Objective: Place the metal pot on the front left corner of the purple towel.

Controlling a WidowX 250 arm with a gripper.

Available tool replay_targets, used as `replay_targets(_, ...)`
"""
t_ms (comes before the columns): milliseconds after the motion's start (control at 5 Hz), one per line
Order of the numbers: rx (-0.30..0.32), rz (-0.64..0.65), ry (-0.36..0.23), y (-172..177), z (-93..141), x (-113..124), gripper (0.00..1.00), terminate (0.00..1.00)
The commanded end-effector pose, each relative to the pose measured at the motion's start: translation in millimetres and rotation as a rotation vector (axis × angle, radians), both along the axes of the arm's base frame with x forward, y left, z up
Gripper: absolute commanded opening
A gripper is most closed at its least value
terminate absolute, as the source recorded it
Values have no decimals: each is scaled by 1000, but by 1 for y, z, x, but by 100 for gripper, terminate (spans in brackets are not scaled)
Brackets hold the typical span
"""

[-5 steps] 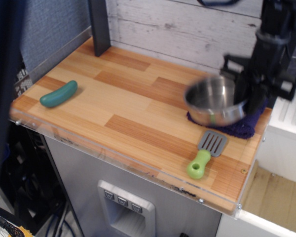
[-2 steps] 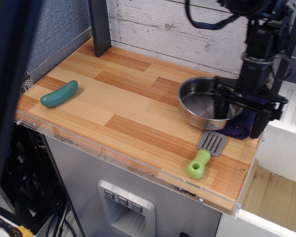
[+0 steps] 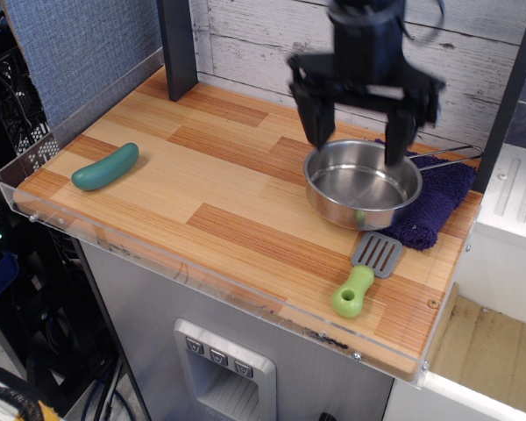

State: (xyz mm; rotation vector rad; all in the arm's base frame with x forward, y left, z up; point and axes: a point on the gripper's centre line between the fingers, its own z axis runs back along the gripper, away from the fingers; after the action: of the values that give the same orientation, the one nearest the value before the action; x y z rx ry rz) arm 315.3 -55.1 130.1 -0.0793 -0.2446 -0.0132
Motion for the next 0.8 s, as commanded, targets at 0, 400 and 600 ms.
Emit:
replay_targets(0,74,-6,-45,35,63,-28,100,0)
replay_targets(400,148,-43,112,48,49,-26,100,0)
replay_targets(600,141,-44,152,55,48,-29,100,0)
